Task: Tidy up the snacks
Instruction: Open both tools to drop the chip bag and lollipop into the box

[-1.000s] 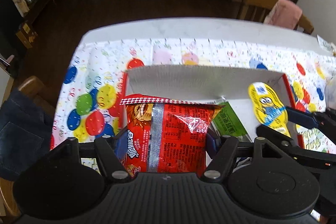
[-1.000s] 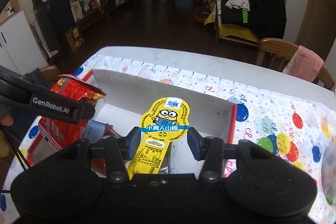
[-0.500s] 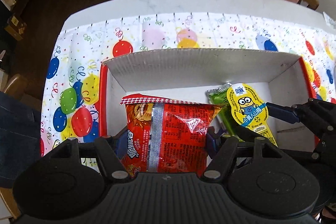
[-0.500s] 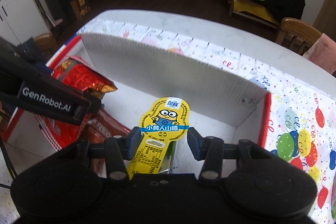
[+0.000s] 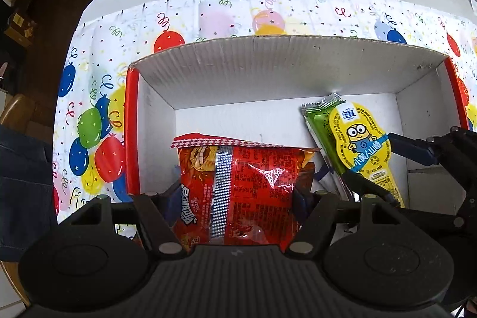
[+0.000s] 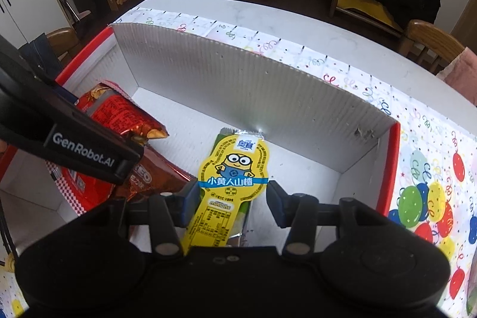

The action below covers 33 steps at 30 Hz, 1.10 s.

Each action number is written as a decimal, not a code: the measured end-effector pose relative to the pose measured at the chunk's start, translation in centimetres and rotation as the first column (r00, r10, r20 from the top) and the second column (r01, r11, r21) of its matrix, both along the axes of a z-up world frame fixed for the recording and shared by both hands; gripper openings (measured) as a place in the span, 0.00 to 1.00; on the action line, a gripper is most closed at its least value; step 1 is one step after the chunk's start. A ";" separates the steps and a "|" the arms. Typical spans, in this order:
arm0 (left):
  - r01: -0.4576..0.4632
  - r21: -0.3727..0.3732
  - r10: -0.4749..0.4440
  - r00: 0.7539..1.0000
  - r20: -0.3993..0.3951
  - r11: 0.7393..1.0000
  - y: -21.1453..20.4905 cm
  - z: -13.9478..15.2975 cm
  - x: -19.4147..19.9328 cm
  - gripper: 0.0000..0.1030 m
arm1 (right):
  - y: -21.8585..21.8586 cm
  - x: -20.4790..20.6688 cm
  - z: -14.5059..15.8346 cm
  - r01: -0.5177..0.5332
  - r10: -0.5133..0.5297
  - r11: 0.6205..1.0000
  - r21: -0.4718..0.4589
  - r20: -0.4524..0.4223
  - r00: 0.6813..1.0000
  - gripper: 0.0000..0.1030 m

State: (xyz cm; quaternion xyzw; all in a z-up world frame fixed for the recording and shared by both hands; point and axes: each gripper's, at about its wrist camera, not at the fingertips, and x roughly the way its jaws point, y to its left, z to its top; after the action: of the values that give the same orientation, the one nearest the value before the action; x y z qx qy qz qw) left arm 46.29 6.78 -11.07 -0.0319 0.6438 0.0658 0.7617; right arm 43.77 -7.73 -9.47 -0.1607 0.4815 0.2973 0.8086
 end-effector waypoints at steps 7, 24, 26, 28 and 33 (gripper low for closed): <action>-0.013 -0.014 0.013 1.000 0.027 1.000 0.2 0.8 -0.8 0.69 | -0.8 -0.1 0.8 0.033 -0.032 0.998 0.046 -0.025 0.999 0.52; 0.015 -0.027 -0.009 0.974 0.226 1.000 -0.3 6.3 -6.8 0.69 | -3.1 -4.6 5.4 0.070 -0.074 0.985 0.158 0.019 0.997 0.61; 0.015 -0.028 -0.008 0.968 0.251 0.999 -0.3 6.9 -7.7 0.69 | -3.4 -5.4 6.0 0.072 -0.077 0.982 0.173 0.025 0.997 0.61; 0.015 -0.041 -0.003 0.961 0.277 0.999 -0.2 7.5 -8.7 0.69 | -3.7 -6.1 6.6 0.073 -0.081 0.979 0.190 0.031 0.996 0.63; 0.015 -0.063 0.007 0.941 0.338 0.998 -0.3 9.1 -11.3 0.69 | -4.4 -8.2 8.1 0.071 -0.084 0.968 0.242 0.047 0.995 0.70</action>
State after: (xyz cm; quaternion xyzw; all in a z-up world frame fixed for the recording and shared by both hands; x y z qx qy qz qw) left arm 34.96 6.46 -1.94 -0.0660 0.5052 0.0373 0.8596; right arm 35.58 -12.17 -1.36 -0.0510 0.4249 0.3169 0.8464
